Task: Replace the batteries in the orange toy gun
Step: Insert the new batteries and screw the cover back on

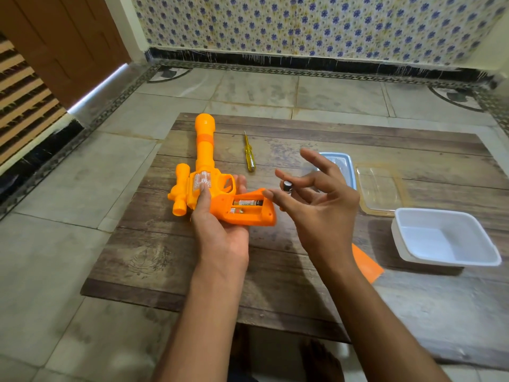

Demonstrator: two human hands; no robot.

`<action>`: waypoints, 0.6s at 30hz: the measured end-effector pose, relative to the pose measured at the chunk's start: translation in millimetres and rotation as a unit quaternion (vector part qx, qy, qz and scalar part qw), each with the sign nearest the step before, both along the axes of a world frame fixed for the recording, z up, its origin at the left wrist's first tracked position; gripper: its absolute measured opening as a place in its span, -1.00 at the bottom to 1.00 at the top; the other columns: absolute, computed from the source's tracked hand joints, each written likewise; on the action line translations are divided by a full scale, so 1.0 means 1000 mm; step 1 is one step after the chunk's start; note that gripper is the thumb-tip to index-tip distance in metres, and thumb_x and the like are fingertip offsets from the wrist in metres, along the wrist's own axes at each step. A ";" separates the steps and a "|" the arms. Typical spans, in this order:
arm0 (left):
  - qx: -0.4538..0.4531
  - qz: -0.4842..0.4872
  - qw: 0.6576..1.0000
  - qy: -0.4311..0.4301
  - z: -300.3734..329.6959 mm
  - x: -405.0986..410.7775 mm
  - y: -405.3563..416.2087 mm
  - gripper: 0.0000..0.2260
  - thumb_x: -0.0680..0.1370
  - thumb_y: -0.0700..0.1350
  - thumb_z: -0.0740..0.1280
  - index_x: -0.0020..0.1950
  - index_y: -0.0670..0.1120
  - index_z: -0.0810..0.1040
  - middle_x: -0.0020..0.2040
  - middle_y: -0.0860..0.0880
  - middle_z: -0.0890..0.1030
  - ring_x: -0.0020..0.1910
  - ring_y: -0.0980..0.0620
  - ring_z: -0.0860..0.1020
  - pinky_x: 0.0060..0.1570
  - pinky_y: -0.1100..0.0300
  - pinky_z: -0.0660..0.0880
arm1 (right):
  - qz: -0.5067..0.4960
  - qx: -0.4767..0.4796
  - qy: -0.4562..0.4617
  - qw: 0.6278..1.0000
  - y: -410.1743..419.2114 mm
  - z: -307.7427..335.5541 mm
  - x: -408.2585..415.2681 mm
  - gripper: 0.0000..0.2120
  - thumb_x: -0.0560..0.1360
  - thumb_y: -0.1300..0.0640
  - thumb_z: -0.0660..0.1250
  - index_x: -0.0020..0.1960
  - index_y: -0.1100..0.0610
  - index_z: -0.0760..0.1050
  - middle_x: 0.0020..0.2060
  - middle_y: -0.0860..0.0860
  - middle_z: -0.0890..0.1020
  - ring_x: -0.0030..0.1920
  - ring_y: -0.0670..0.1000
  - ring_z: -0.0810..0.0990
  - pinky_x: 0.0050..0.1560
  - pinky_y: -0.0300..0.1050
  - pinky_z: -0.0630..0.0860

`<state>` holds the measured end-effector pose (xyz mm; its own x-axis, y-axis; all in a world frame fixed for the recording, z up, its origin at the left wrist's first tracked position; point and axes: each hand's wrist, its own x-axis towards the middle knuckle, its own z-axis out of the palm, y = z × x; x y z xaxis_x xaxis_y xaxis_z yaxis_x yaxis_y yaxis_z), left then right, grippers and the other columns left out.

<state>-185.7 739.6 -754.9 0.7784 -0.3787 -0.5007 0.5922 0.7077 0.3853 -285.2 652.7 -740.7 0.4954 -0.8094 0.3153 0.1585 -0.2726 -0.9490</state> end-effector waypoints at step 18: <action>0.045 -0.019 0.999 0.000 0.005 -0.006 0.000 -0.57 0.67 0.02 0.30 0.49 -0.12 0.42 0.26 -0.29 0.64 0.04 -0.16 0.71 -0.16 -0.03 0.68 | 0.022 -0.366 0.107 0.924 -0.008 -0.011 0.007 -0.67 0.58 0.22 0.21 0.18 0.27 0.69 -0.05 0.19 0.59 -0.09 0.11 0.62 -0.18 -0.03 0.61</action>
<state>-191.7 739.2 -750.0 0.7642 -0.3618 -0.5339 0.6182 0.6470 0.4464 -278.7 644.7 -751.5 0.6379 -0.3953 0.6609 0.0150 -0.8517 -0.5239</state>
